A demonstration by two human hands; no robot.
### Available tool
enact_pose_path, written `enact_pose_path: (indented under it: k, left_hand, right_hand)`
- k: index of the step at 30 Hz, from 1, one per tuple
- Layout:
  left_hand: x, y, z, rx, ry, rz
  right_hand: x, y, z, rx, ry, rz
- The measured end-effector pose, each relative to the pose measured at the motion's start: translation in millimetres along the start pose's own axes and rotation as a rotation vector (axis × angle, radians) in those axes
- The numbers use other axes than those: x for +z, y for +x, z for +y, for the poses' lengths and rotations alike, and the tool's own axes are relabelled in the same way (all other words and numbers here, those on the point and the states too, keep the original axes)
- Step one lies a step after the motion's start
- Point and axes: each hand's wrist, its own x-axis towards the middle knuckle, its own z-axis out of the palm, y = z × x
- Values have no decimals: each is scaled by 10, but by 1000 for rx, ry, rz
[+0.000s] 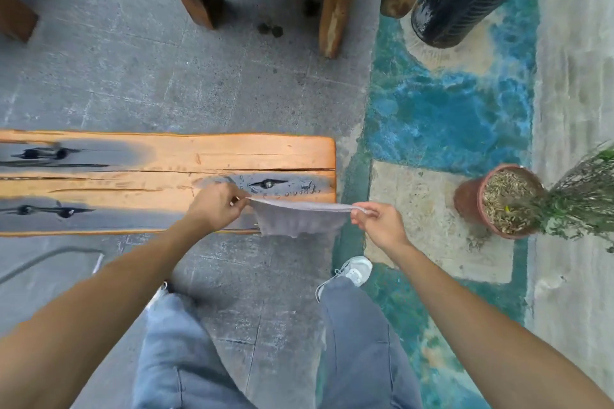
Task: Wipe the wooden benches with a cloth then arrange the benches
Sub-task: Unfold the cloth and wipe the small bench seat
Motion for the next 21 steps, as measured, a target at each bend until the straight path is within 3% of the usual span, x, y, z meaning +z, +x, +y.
enact_pose_path:
  k: [7,14,17,21]
  left_hand:
    - [-40,1138,-174,0,-52,137]
    - [338,1697,-428,-91,-68,354]
    - [604,1720,-335,13,-37,443]
    - [1264,1615,-38,259,-67,267]
  right_hand:
    - [145,921,-355,-20,94,134]
    - [935,1648,-363,5,274,163]
    - [1269,1658,-239,-122,180,126]
    - [1641,1601,100,-383,-280,324]
